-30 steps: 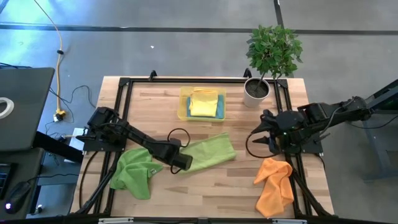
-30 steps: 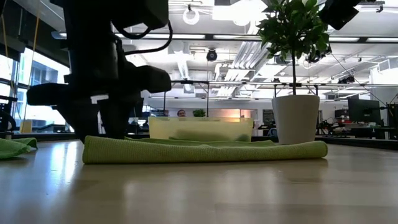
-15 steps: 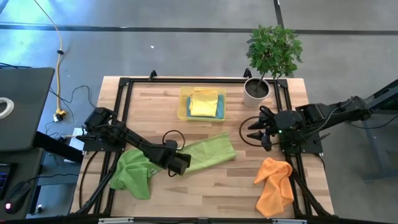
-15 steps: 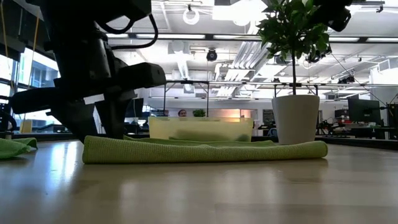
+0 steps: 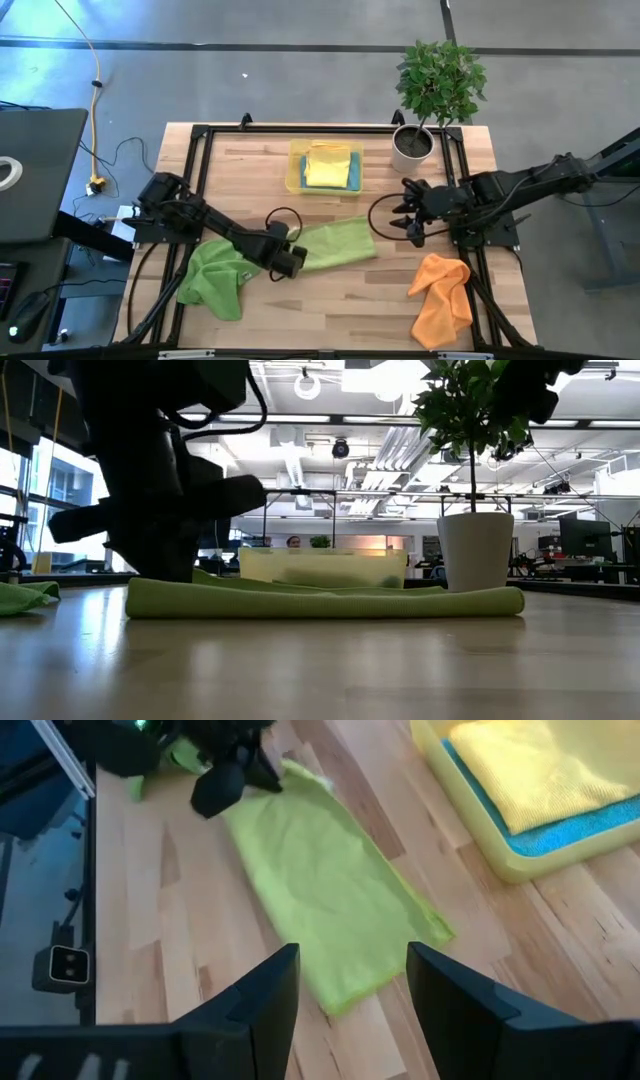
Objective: Fold microfiber towels
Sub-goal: Fold the light green microfiber cloth
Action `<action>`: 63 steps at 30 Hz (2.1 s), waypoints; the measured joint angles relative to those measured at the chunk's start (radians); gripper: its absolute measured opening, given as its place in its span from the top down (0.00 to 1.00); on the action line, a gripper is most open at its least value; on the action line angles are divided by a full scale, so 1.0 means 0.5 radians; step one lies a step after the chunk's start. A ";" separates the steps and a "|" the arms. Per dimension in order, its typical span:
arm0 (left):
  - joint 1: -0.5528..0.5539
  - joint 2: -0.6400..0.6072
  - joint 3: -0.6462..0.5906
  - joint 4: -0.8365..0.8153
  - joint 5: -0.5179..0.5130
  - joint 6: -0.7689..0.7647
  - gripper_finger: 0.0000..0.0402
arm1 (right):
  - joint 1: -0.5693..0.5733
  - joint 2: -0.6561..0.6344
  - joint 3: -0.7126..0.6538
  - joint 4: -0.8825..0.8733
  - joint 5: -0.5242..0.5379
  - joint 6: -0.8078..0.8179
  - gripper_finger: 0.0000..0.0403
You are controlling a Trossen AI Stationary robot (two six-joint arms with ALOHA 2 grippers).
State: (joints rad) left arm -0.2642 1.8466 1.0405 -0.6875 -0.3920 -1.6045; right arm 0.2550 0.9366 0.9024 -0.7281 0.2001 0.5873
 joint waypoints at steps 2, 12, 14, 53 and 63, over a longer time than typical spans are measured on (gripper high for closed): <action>0.027 -0.040 -0.010 -0.080 0.019 0.087 0.99 | 0.000 0.013 0.000 0.000 0.000 0.000 0.56; 0.132 -0.420 0.002 -0.171 0.139 0.397 1.00 | 0.000 0.022 0.000 -0.024 -0.004 0.132 0.56; 0.151 -0.497 -0.001 -0.197 0.144 0.463 1.00 | 0.000 0.021 0.000 -0.023 -0.004 0.137 0.56; 0.424 0.430 0.812 0.840 0.195 0.942 1.00 | 0.000 0.039 0.000 -0.016 0.111 0.348 0.56; 0.423 0.526 0.924 0.959 0.146 0.984 1.00 | 0.000 0.040 0.000 -0.019 0.111 0.349 0.56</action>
State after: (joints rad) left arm -0.0528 2.1094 1.5024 -0.2078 -0.3189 -1.1125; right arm 0.2550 0.9565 0.9024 -0.7374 0.2554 0.7620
